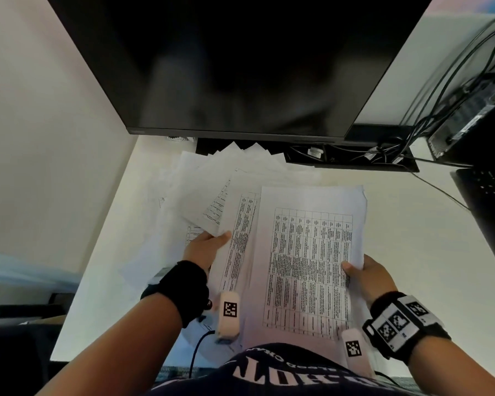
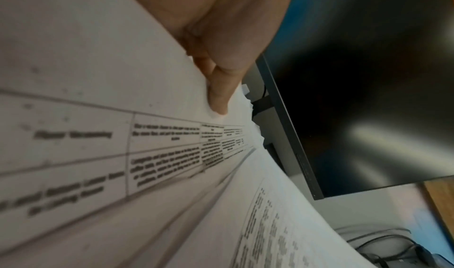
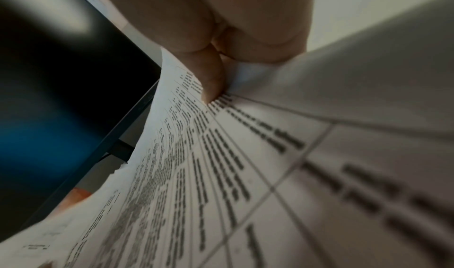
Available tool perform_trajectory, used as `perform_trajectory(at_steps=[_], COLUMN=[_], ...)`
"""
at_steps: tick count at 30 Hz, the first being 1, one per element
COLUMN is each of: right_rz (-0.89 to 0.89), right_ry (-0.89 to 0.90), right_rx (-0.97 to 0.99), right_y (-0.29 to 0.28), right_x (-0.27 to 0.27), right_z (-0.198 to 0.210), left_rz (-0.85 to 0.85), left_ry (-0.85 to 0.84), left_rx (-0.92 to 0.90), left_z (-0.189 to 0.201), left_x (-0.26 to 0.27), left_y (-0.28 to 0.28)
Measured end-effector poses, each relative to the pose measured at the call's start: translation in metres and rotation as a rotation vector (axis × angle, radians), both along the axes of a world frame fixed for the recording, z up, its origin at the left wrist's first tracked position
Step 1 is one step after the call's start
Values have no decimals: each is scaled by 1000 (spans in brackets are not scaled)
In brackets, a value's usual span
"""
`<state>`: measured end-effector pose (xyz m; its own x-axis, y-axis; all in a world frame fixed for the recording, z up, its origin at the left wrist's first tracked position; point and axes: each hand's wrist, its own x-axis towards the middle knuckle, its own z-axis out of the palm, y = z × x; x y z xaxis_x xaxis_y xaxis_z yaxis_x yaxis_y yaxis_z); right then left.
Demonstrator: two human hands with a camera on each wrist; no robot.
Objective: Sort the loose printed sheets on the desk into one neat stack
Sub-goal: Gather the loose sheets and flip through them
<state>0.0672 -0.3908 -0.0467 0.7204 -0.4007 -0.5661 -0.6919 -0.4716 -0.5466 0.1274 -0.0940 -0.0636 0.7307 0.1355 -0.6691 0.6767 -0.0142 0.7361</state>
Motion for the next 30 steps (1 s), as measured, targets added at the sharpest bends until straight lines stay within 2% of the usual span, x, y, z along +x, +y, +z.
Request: perform_trajectory(at_steps=[4, 8, 10, 13, 16, 21, 24, 25, 30], right_rz=[-71, -110, -69, -4, 4, 115, 124, 131, 109], right_ry=[-41, -60, -31, 62, 99, 102, 34, 13, -98], right_rx=[35, 95, 116, 141, 202, 86, 6, -29, -61], right_y=[-1, 5, 13, 27, 37, 46, 40, 36, 18], right_x=[-1, 2, 4, 10, 18, 28, 30, 30, 40], right_z=[4, 14, 16, 13, 7, 0, 2, 3, 18], left_rz=[18, 15, 4, -66, -128, 35, 232, 253, 36], left_ry=[-115, -209, -231, -218, -110, -24, 1, 11, 22], left_rx=[77, 13, 14, 50, 145, 63, -131, -143, 264], left_z=[-2, 15, 14, 5, -6, 1, 9, 12, 0], left_x=[3, -8, -13, -19, -26, -30, -24, -21, 4], left_y=[-4, -12, -10, -3, 4, 9, 13, 18, 58])
